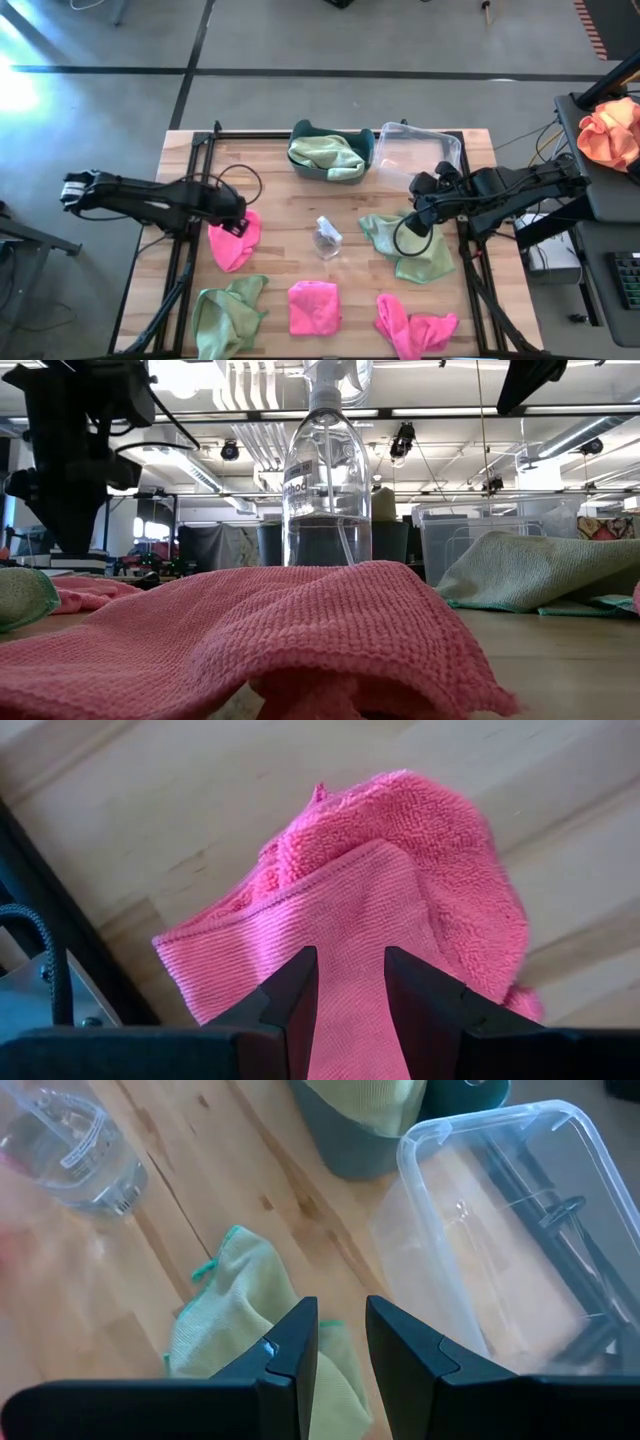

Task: Sort microfiber towel by color & place in baskets
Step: Put the top left green microfiber cloth into the blue bin

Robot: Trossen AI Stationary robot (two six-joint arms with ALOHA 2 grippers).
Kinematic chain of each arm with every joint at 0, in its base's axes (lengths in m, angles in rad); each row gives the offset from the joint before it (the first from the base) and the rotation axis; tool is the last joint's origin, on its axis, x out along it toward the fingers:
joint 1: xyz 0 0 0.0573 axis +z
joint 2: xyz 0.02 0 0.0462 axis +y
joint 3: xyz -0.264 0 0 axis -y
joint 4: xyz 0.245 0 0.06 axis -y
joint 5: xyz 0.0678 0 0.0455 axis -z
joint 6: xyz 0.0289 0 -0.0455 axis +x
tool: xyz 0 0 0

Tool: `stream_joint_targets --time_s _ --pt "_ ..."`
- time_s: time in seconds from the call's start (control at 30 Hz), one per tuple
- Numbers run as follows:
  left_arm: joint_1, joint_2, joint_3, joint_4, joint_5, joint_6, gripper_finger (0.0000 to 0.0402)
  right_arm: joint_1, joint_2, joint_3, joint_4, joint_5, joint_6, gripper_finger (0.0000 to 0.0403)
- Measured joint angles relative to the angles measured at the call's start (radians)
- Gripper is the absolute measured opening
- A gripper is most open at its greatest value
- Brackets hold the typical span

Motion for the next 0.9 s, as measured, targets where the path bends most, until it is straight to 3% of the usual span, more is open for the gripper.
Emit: stream_joint_targets --time_s 0.9 --pt "0.0 0.352 0.0 0.128 0.033 0.048 0.0103 0.0 0.0 0.0 -0.015 -0.002 -0.041 0.0082"
